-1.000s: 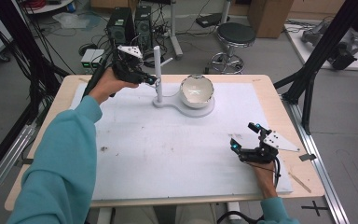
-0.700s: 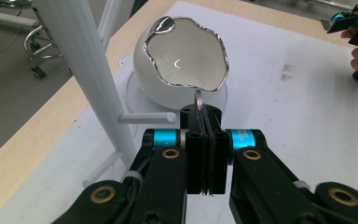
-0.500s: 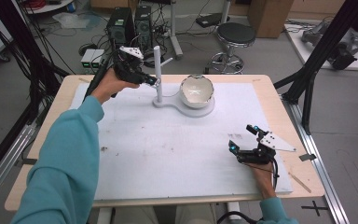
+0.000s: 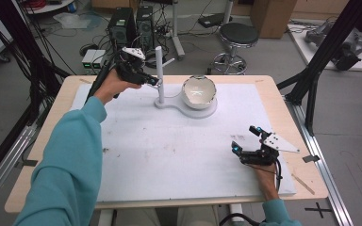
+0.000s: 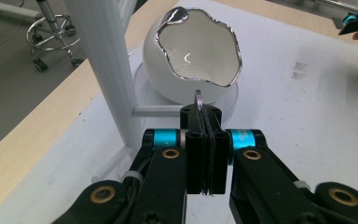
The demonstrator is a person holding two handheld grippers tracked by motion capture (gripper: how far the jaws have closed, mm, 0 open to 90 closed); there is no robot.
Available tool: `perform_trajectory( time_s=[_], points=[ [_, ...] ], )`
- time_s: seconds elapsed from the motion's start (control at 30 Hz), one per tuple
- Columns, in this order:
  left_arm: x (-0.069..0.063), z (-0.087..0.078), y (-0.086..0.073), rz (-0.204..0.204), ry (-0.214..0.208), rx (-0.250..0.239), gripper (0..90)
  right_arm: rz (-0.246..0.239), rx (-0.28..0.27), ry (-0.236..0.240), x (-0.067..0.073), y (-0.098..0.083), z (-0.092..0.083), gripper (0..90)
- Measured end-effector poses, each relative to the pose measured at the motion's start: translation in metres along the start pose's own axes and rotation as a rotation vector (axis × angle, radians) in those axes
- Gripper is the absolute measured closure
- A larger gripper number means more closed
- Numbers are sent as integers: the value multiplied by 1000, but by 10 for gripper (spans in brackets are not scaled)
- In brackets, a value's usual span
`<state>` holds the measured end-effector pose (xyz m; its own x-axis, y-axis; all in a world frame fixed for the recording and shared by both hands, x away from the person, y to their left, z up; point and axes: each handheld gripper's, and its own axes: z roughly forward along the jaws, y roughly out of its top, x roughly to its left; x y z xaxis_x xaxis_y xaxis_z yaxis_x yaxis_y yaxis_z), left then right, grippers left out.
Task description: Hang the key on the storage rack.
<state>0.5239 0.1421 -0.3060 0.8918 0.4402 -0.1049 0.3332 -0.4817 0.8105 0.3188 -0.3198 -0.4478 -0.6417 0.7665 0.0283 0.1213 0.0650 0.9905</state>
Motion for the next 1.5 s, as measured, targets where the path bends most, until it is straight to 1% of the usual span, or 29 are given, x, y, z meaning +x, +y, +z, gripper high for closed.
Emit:
perform_trajectory(
  time_s=[0.33,0.37,0.5,0.67,0.7,0.77,0.93,1.07,1.1,1.13,1.23,1.27,1.3,1.33,1.43,1.47,1.5],
  points=[
    [6,4,-3,-11,-4,-1,884,0,0,1,0,0,0,6],
    [7,4,-3,-7,-2,0,883,0,0,1,0,0,0,6],
    [9,6,-4,-16,-2,-1,883,-1,0,3,0,0,0,6],
    [13,8,-6,-17,2,6,883,2,1,4,0,0,0,6],
    [14,8,-6,-25,4,1,883,3,1,4,0,0,0,6],
    [15,9,-7,-26,11,2,883,1,1,4,0,0,0,6],
    [18,12,-9,-25,22,4,882,4,-2,5,-1,0,0,6],
    [18,14,-10,-11,28,11,876,2,-6,3,-1,0,0,6],
    [18,14,-10,-6,36,12,871,6,-3,4,-1,0,-1,6],
    [18,14,-11,4,51,11,832,8,-2,4,-1,0,-1,6],
    [19,10,-12,-9,70,3,665,5,-5,4,-1,0,-1,6],
    [19,8,-13,-15,66,-5,612,4,-3,3,-1,0,-1,6],
    [19,6,-15,-20,62,-16,548,3,-3,3,-1,0,-1,6],
    [17,3,-16,-19,74,-21,455,3,-3,3,-1,0,-1,6],
    [12,-14,-23,-12,102,-70,267,6,-2,4,-1,0,-1,6],
    [9,-21,-26,-11,122,-85,225,3,-4,2,-1,0,-1,6],
    [5,-28,-29,-11,135,-100,156,4,-1,3,-1,0,-1,6]
  ],
)
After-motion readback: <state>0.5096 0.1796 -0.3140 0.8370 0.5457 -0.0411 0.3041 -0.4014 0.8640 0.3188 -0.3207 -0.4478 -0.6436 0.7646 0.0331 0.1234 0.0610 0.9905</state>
